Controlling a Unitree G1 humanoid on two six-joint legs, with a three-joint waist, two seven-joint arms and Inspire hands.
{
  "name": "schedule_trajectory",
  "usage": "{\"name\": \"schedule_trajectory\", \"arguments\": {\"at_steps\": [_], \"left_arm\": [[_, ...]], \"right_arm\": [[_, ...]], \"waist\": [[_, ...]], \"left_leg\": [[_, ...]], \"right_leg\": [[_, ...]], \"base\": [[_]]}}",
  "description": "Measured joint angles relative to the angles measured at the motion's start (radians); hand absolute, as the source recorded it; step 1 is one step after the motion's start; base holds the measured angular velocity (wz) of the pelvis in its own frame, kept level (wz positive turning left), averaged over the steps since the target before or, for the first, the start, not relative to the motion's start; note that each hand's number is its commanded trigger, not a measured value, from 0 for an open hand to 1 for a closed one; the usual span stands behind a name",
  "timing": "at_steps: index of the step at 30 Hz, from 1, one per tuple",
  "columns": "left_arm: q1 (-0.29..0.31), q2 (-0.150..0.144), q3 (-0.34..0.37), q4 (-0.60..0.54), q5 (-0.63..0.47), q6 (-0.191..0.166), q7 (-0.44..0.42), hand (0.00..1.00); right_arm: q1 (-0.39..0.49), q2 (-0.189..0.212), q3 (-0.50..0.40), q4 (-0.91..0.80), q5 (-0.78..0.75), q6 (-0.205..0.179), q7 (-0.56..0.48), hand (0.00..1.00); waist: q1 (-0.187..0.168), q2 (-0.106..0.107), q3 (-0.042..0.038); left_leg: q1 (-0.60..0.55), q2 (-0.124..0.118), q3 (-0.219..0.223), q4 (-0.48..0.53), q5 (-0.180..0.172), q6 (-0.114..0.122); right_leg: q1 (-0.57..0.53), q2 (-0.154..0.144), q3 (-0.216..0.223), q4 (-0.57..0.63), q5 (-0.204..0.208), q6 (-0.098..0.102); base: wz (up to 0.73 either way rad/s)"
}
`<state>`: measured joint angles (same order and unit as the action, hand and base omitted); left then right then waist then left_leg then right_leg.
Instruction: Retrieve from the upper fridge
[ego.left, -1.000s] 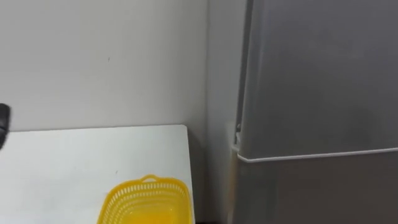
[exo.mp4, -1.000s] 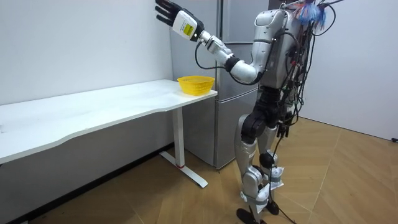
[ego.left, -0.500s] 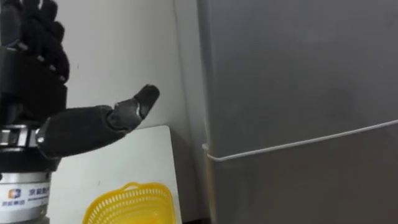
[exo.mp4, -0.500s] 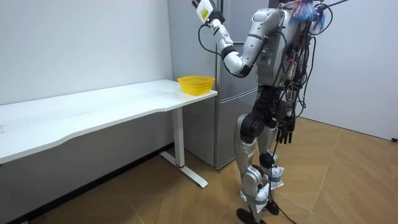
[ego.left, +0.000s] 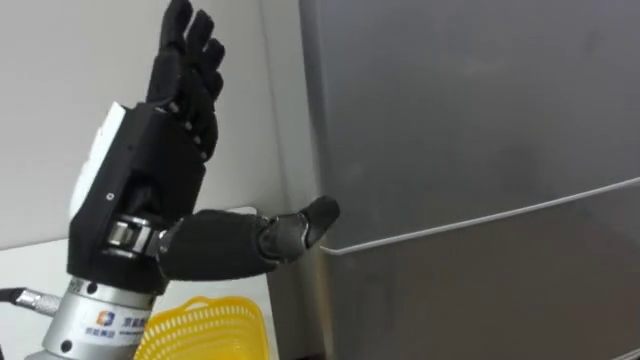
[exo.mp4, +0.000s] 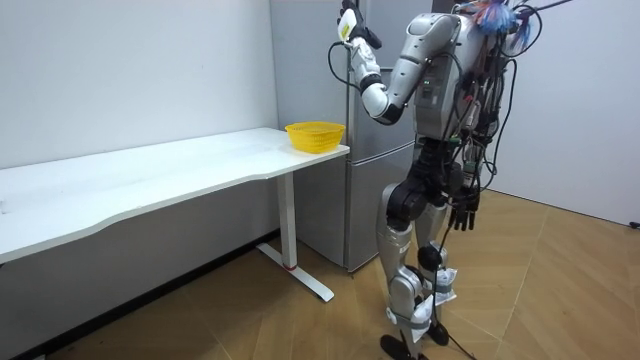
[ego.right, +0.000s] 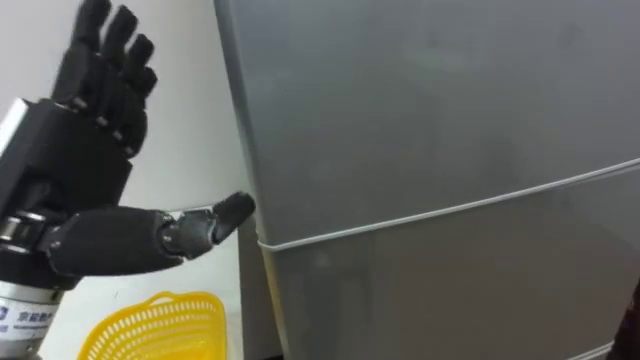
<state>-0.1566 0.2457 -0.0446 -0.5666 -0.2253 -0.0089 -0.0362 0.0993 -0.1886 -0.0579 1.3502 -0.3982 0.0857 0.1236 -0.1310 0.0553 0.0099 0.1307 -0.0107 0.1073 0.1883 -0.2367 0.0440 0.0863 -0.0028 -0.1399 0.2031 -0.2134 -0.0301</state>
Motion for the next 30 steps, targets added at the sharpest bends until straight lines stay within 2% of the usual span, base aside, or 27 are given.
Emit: {"name": "schedule_trajectory", "arguments": {"at_steps": [7,12,19,22,28,29,30], "left_arm": [[0.000,0.000,-0.029,0.025,0.000,0.012,-0.041,0.00],[0.000,0.000,-0.036,0.057,0.001,0.050,-0.082,0.00],[0.000,-0.002,-0.071,0.077,0.001,0.055,-0.126,0.00],[0.000,-0.005,-0.078,0.084,0.001,0.067,-0.144,0.00],[0.000,-0.019,-0.077,0.091,-0.009,0.079,-0.155,0.00],[0.000,-0.023,-0.077,0.091,-0.011,0.083,-0.158,0.11],[0.000,-0.027,-0.076,0.091,-0.012,0.088,-0.164,0.79]], "right_arm": [[-0.002,-0.002,0.029,-0.001,-0.001,0.001,-0.001,0.00],[-0.005,-0.005,0.037,-0.018,-0.003,0.003,0.004,0.00],[-0.011,-0.010,0.039,-0.030,0.000,0.003,0.012,0.00],[-0.012,-0.011,0.039,-0.030,0.000,0.005,0.011,0.00],[-0.013,-0.008,0.069,-0.032,0.000,0.025,0.003,0.00],[-0.013,-0.007,0.075,-0.032,0.000,0.026,0.000,0.00],[-0.013,-0.007,0.075,-0.032,0.000,0.026,-0.002,0.00]], "waist": [[-0.004,0.003,-0.0020],[-0.001,-0.001,0.0004],[0.000,-0.001,0.0006],[-0.001,-0.001,0.0001],[-0.002,-0.003,-0.0029],[-0.001,-0.004,-0.0035],[-0.001,-0.005,-0.0042]], "left_leg": [[0.004,0.002,0.004,-0.001,0.000,0.000],[0.000,0.004,0.018,-0.001,0.000,0.000],[-0.001,0.004,0.030,-0.002,0.000,0.000],[-0.001,0.005,0.030,-0.001,0.000,0.000],[0.001,0.005,0.029,-0.001,0.000,0.000],[0.001,0.005,0.029,-0.001,0.000,0.000],[0.002,0.005,0.029,-0.001,0.000,0.000]], "right_leg": [[0.001,0.001,0.004,0.006,0.001,-0.002],[-0.007,0.003,0.010,0.003,0.001,-0.002],[-0.007,0.003,0.014,0.002,0.003,-0.002],[-0.006,0.004,0.014,0.002,0.004,-0.002],[0.001,0.004,0.012,0.004,0.004,-0.003],[0.001,0.004,0.012,0.004,0.004,-0.003],[0.002,0.004,0.011,0.004,0.004,-0.003]], "base": [[-0.03],[-0.03],[-0.03],[0.00],[0.00],[0.00],[0.00]]}}
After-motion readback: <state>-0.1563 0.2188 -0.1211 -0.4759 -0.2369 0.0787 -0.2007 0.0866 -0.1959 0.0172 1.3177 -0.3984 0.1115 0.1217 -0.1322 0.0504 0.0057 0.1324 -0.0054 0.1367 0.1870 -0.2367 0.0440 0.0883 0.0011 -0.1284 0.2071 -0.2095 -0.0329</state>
